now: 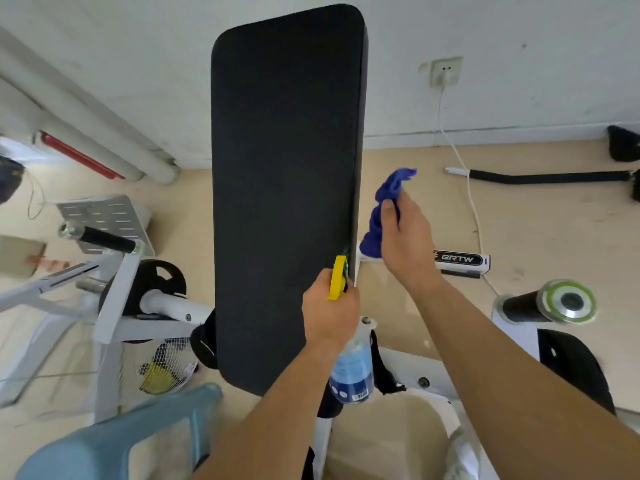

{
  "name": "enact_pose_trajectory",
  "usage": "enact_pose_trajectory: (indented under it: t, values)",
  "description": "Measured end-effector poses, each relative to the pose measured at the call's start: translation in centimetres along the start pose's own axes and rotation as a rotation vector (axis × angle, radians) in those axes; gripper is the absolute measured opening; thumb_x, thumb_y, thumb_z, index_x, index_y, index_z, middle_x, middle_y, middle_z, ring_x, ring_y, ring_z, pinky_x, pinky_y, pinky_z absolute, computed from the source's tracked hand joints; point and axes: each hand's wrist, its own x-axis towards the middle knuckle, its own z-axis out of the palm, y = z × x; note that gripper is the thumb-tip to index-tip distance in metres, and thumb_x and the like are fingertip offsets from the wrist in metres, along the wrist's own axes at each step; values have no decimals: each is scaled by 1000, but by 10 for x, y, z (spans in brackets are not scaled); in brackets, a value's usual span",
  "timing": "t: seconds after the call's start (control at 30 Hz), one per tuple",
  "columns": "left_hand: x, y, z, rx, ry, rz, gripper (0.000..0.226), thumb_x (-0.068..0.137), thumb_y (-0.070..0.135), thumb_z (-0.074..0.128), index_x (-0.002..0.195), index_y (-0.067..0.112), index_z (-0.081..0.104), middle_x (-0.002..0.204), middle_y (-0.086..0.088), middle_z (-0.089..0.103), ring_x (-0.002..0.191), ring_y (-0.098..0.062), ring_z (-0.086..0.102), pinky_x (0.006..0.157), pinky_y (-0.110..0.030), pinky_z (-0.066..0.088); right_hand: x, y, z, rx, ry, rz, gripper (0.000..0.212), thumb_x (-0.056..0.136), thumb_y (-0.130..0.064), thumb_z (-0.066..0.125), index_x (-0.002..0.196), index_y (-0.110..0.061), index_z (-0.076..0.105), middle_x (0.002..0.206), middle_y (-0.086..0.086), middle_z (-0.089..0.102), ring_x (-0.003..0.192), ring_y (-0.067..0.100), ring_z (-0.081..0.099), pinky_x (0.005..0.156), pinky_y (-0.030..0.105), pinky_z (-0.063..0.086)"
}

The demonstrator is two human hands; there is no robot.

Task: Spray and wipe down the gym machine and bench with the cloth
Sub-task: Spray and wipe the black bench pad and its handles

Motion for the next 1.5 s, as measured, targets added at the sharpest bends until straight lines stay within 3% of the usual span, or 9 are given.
enact_pose_trajectory:
  t: [0.1,0.2,0.5,0.67,0.8,0.97,1.2,1.33,1.5]
  values:
    - [-6,-2,-9,10,10,46,8,85,17,60,77,17,61,70,-12,63,64,-37,56,63,-54,53,13,-6,30,-18,-104,-88,40,108,-23,33,146,-16,40,117,4,58,97,17,56,79,22,35]
    - [-1,0,-26,-37,27,58,17,73,15,58,82,24,69,72,-5,69,67,-34,63,68,-56,59,-6,15,69,-127,-119,24,55,106,-38,29,159,-24,17,146,5,40,109,22,54,91,35,46]
    - [32,16,-61,117,-67,201,28,80,3,58,88,27,69,84,-5,72,76,-34,65,69,-56,58,-142,81,74,-366,-324,190,60,105,-42,39,157,-17,23,142,11,47,117,32,53,91,40,46]
    - [38,16,-78,125,-144,244,24,77,7,57,87,26,69,80,-12,69,73,-40,62,67,-57,57,-16,1,72,-187,37,51,62,105,-35,44,157,-9,23,132,19,49,115,34,50,100,42,41]
    - [38,7,-88,149,-191,277,19,79,10,58,87,24,68,77,-10,68,70,-37,62,66,-56,57,1,-16,96,-648,135,-73,64,105,-41,39,157,-10,20,136,23,45,103,34,50,96,43,42]
    - [32,-4,-88,175,-233,267,10,77,13,60,80,23,64,66,-3,63,62,-30,60,62,-49,56,-111,61,125,-866,-251,37,86,89,-44,-37,160,-15,3,161,19,18,127,41,37,99,51,32]
    - [-5,-47,-70,217,-263,159,16,76,13,58,83,26,65,70,1,65,66,-24,60,63,-37,50,-177,73,69,-411,-133,152,63,100,-41,51,155,-22,28,121,13,51,102,32,55,84,41,50]
    - [-21,-61,-51,182,-267,113,15,73,18,55,83,25,63,68,-4,61,57,-19,48,58,-40,47,-151,60,15,-151,125,314,51,102,-35,51,150,-23,37,114,5,48,93,20,51,81,26,36]
    - [-26,-69,-31,222,-151,108,8,85,19,60,78,17,58,64,-1,56,57,-20,48,58,-41,48,-114,43,-12,40,138,195,28,103,-30,48,127,-18,55,93,-2,59,86,11,56,76,24,43]
